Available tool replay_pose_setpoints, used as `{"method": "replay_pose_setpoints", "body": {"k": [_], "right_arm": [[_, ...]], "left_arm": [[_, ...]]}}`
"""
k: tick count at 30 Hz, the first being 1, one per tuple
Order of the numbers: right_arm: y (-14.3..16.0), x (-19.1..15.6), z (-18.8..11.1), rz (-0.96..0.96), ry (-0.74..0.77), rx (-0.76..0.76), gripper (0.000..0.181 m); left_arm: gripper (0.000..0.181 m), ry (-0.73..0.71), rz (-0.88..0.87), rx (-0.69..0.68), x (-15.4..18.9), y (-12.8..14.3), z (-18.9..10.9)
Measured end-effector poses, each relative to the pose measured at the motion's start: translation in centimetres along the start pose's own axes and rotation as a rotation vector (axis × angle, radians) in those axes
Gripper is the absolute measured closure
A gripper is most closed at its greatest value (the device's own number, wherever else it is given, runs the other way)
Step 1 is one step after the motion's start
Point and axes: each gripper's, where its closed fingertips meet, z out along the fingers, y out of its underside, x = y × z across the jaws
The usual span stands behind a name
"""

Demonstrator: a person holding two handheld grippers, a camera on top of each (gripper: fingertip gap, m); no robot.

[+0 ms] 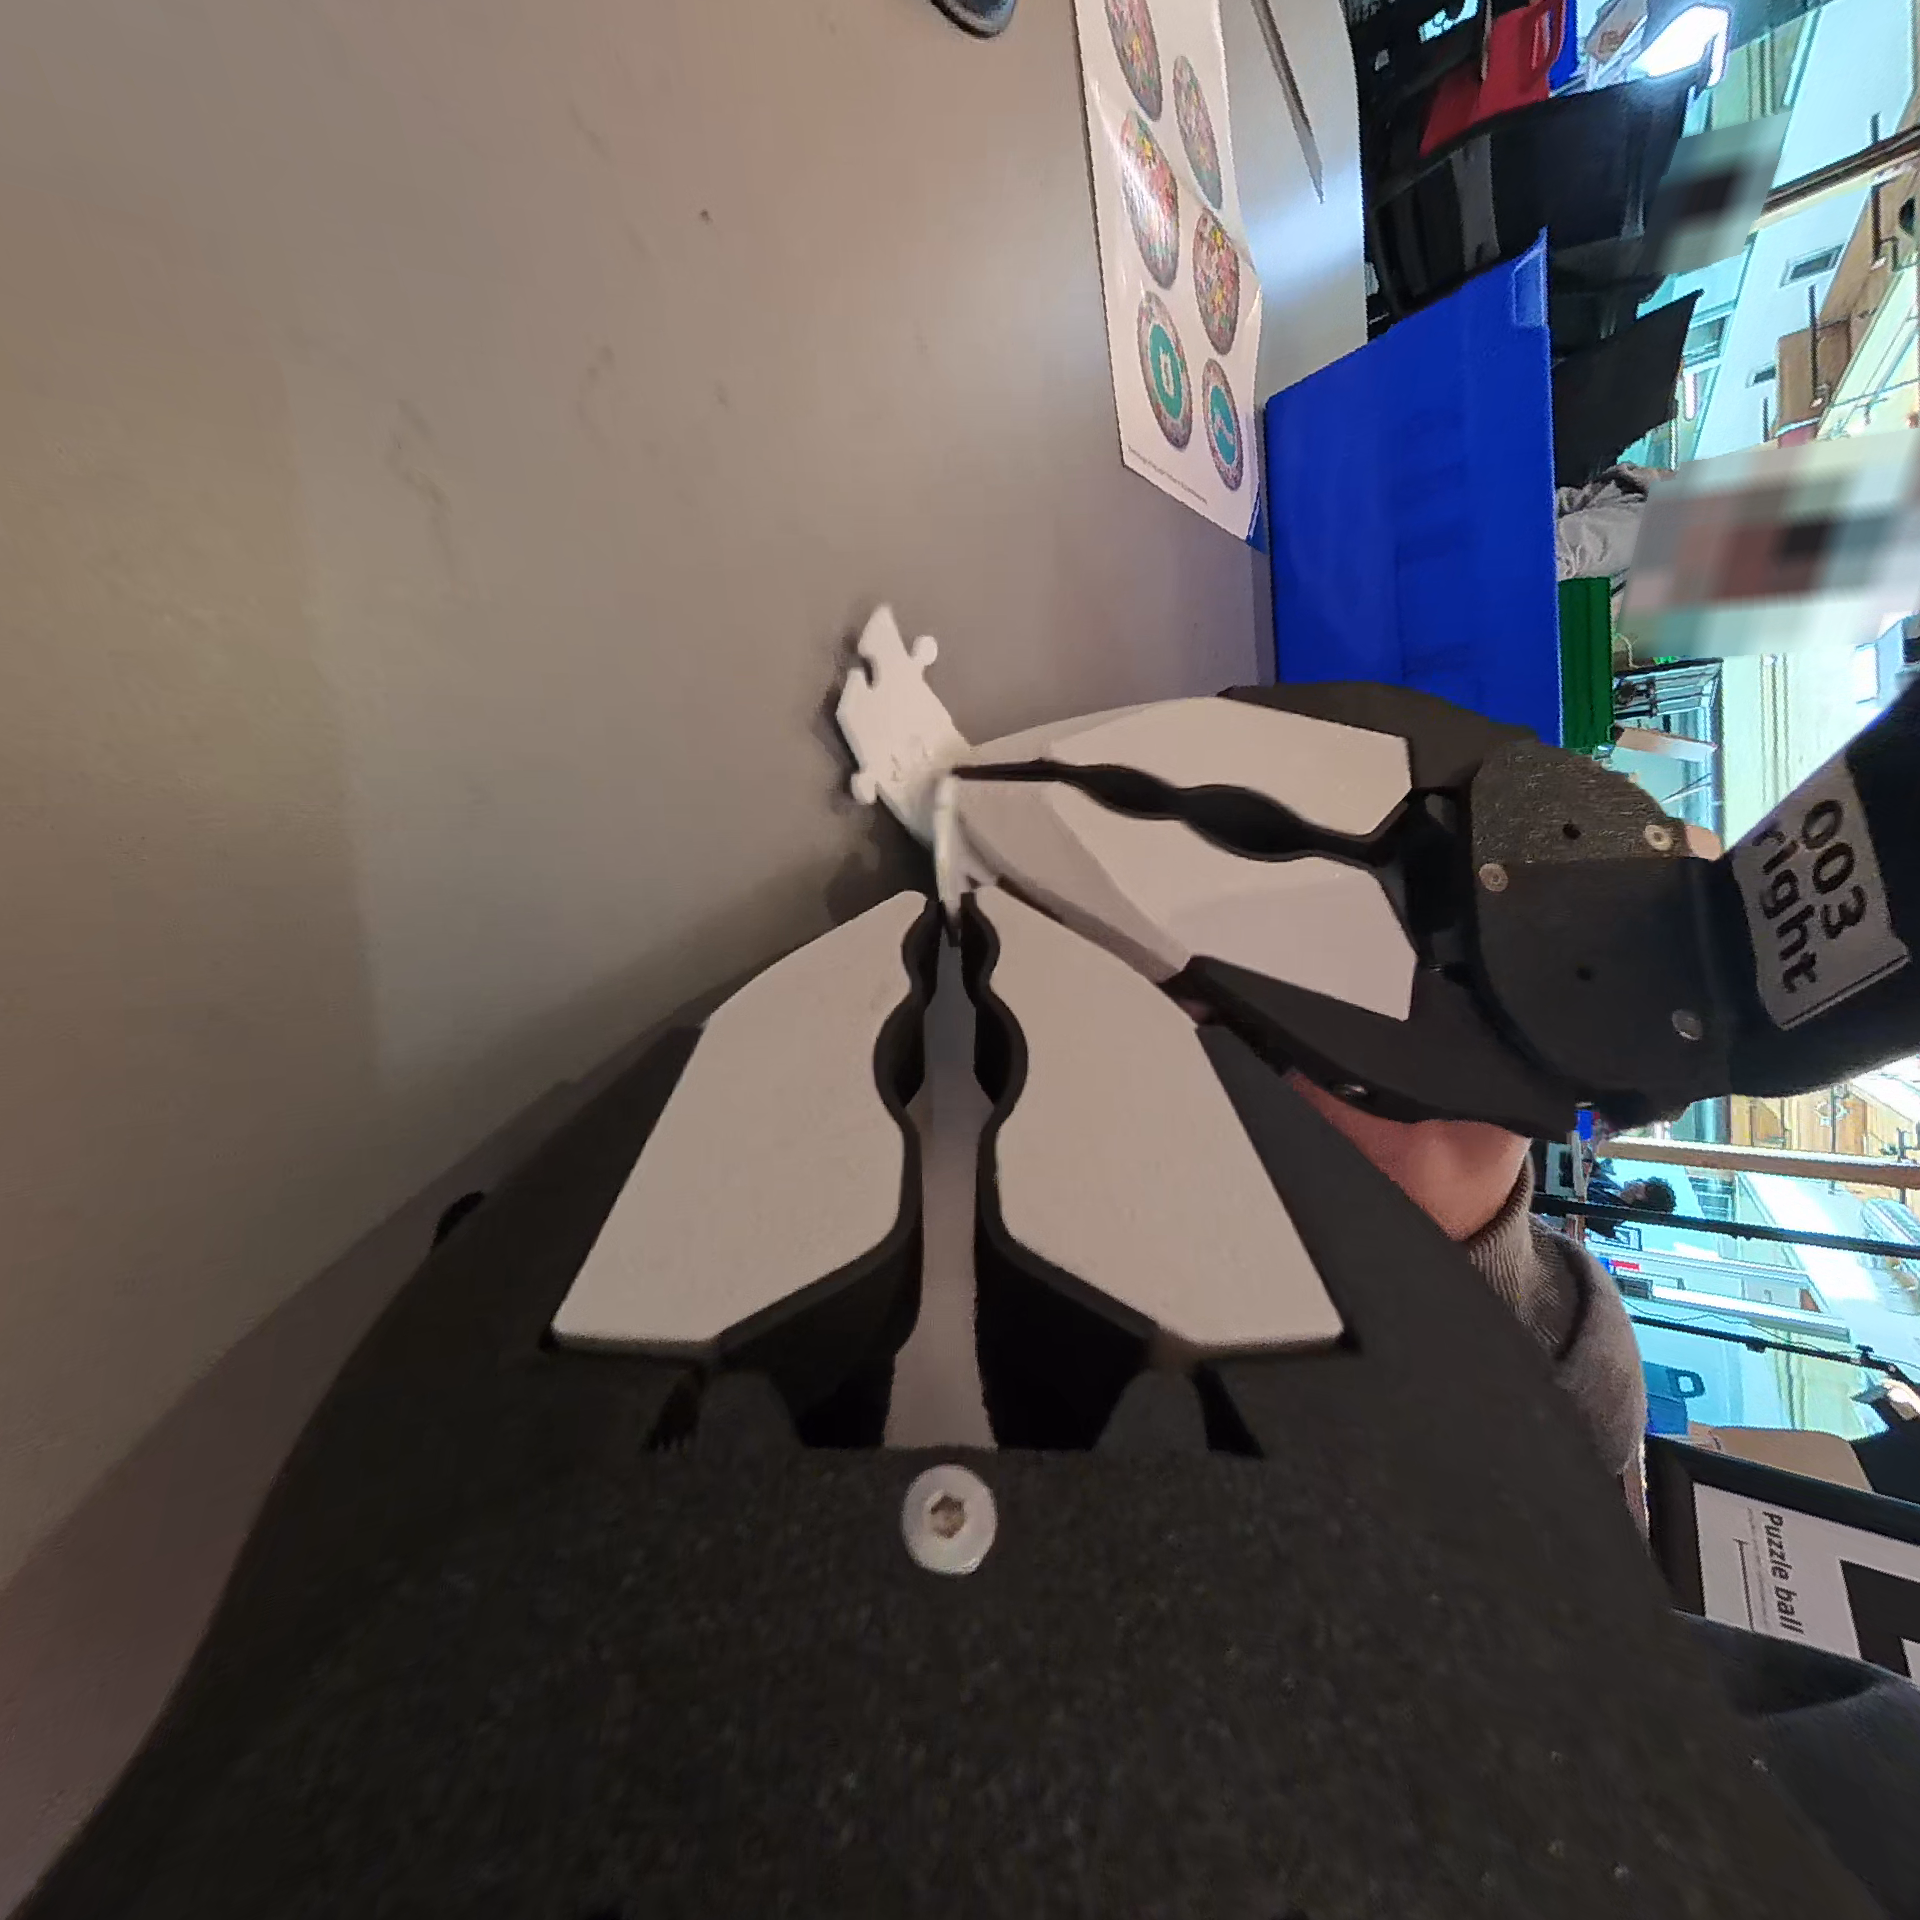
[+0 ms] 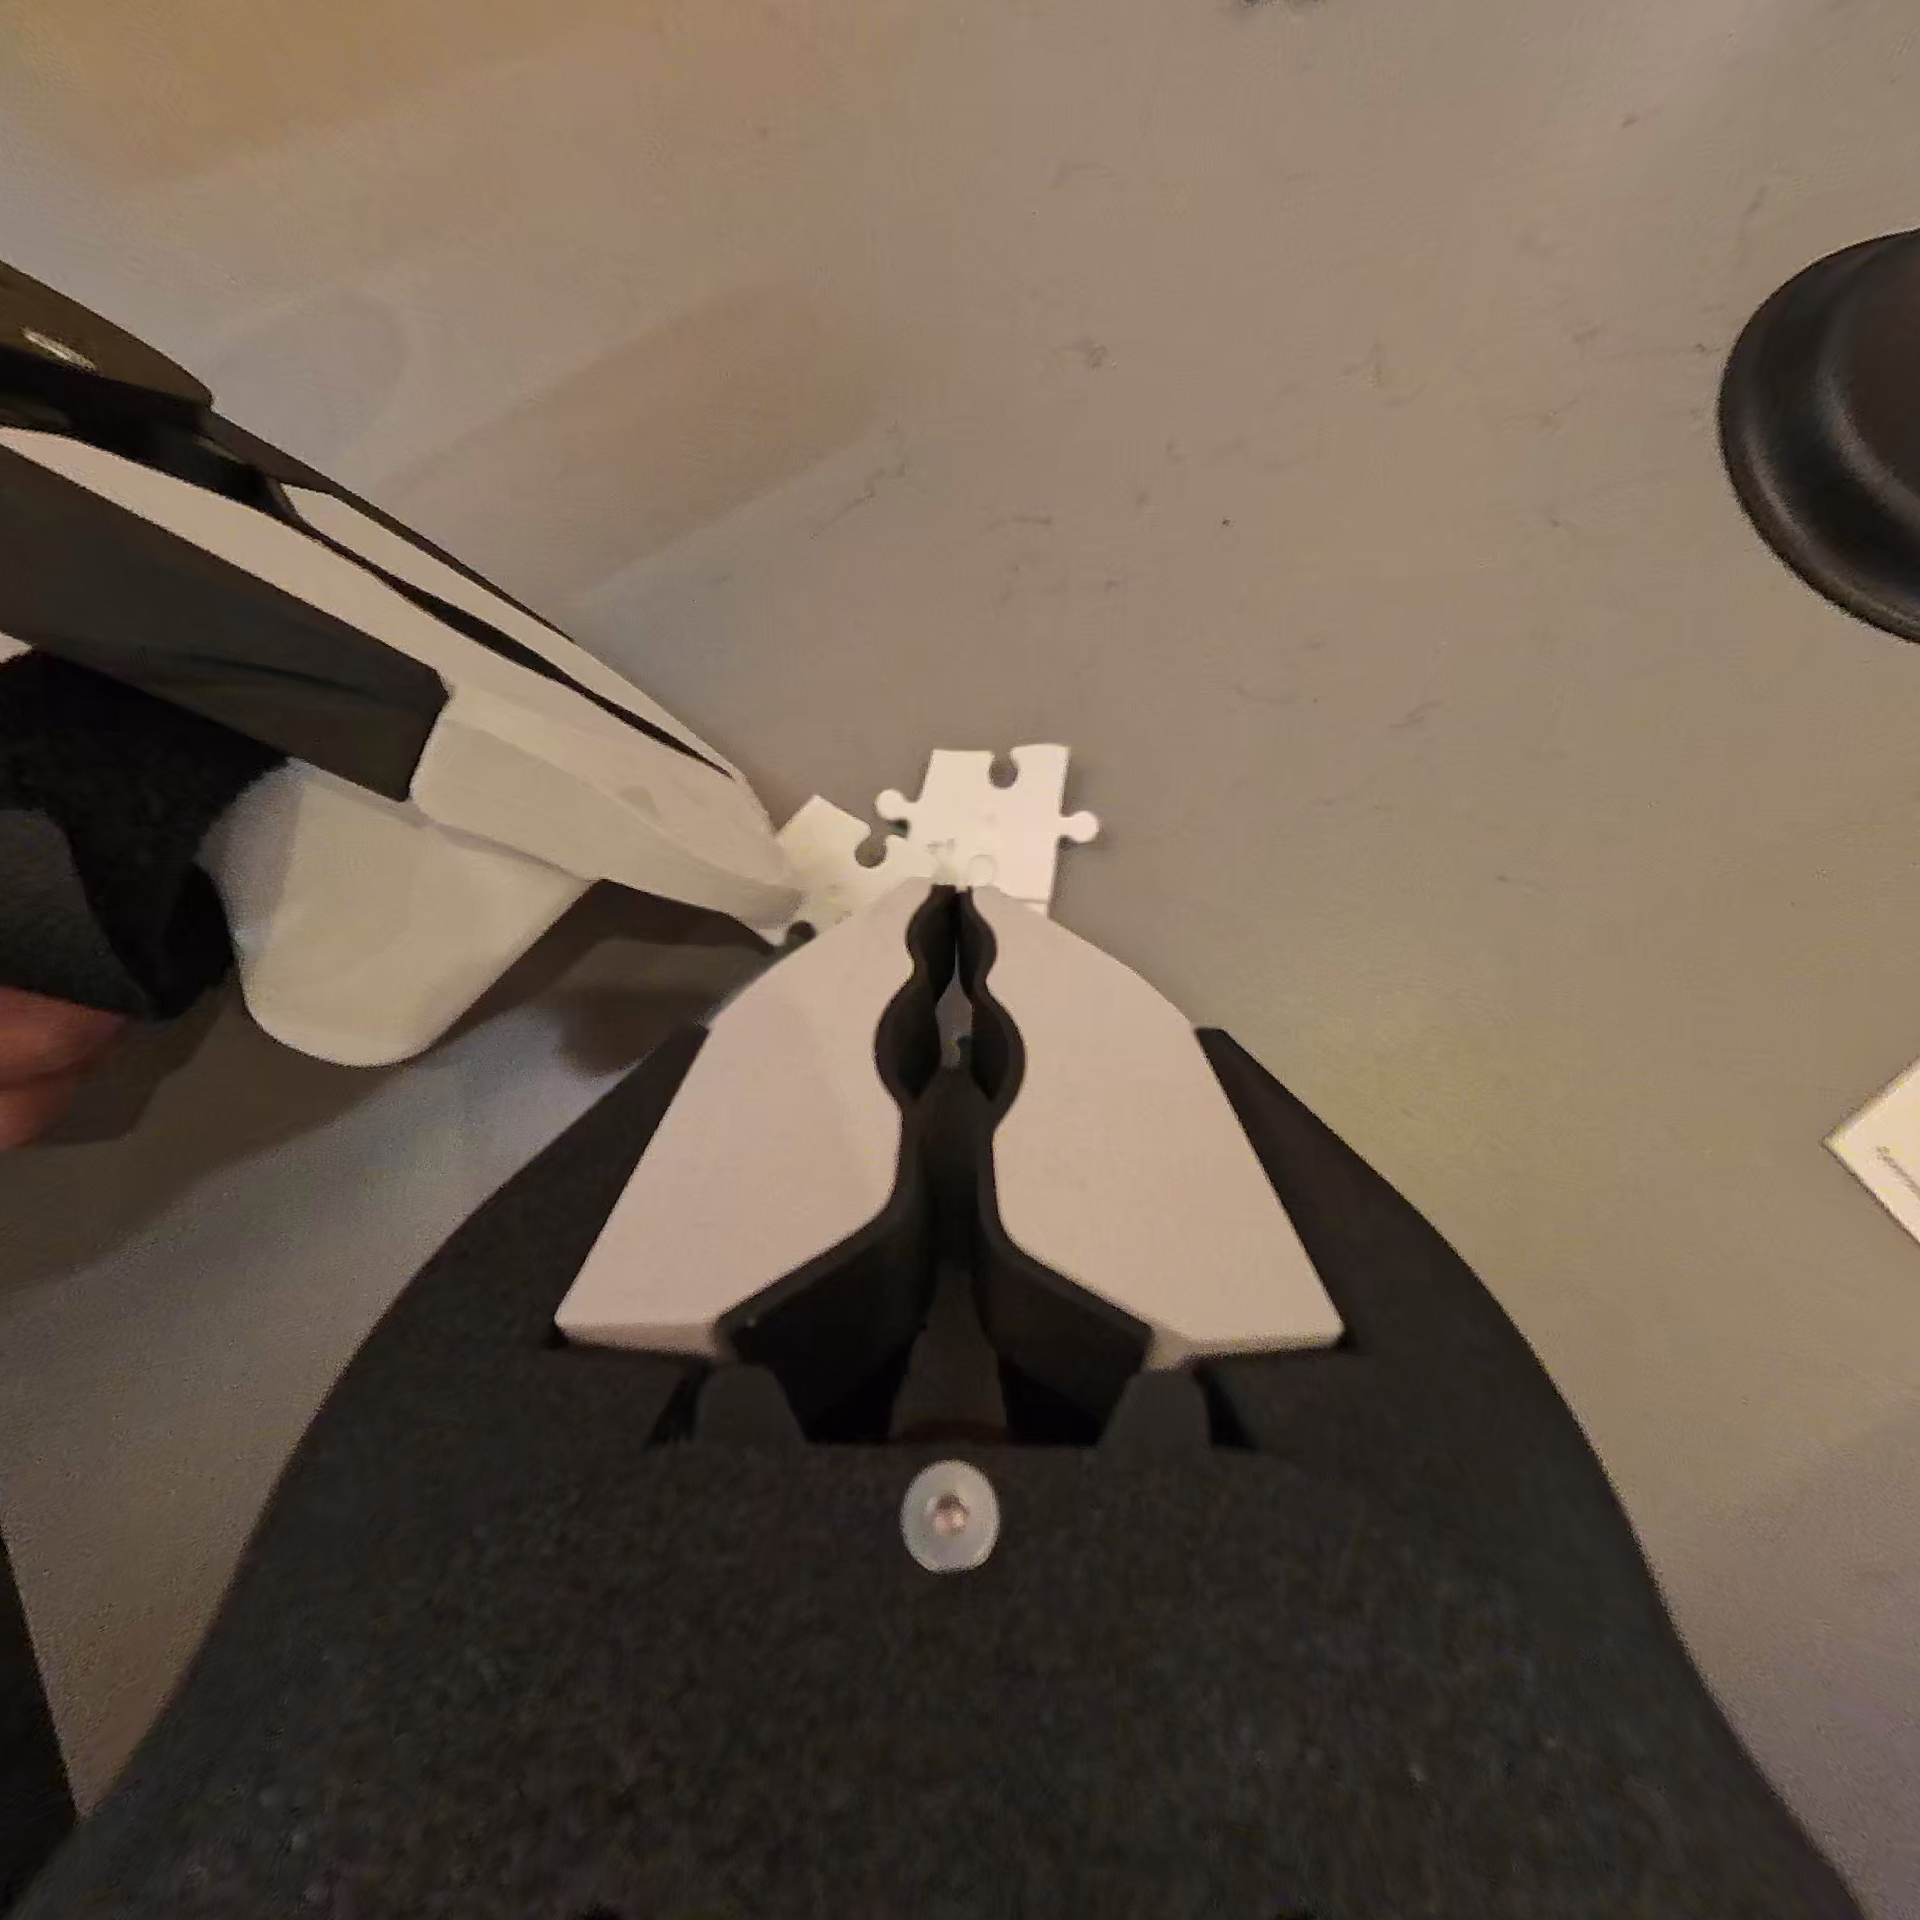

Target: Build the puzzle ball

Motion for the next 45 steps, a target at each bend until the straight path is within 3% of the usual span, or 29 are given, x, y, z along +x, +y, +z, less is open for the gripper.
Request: {"method": "replay_pose_setpoints", "body": {"k": [8, 16, 21, 23, 27, 36, 45], "right_arm": [[1.0, 2.3, -2.6, 0.09, 0.059, 0.042, 0.181], [1.5, 2.7, -1.8, 0.118, 0.107, 0.004, 0.181], [-0.1, 3.3, -1.5, 0.082, 0.109, 0.038, 0.181], [-0.4, 2.8, -1.2, 0.089, 0.063, 0.031, 0.179], [0.3, 1.4, -1.0, 0.145, -0.002, 0.026, 0.156], [-0.5, -3.1, -1.1, 0.077, -0.048, 0.071, 0.158], [1.3, -0.8, -1.4, 0.113, -0.011, 0.007, 0.158]], "left_arm": [[0.179, 0.006, -0.011, -0.008, -0.1, 0.1, -0.1], [0.179, 0.015, -0.021, -0.006, -0.3, 0.0, -0.4], [0.179, 0.008, -0.03, 0.011, -0.8, -1.0, -1.0], [0.179, 0.012, -0.032, 0.021, -0.9, -1.4, -1.4], [0.179, 0.027, -0.023, 0.016, -1.1, -1.8, -2.6], [0.179, 0.067, 0.115, -0.079, -1.2, -3.1, -3.4], [0.179, 0.106, 0.149, -0.178, -1.7, -3.9, -3.0]]}}
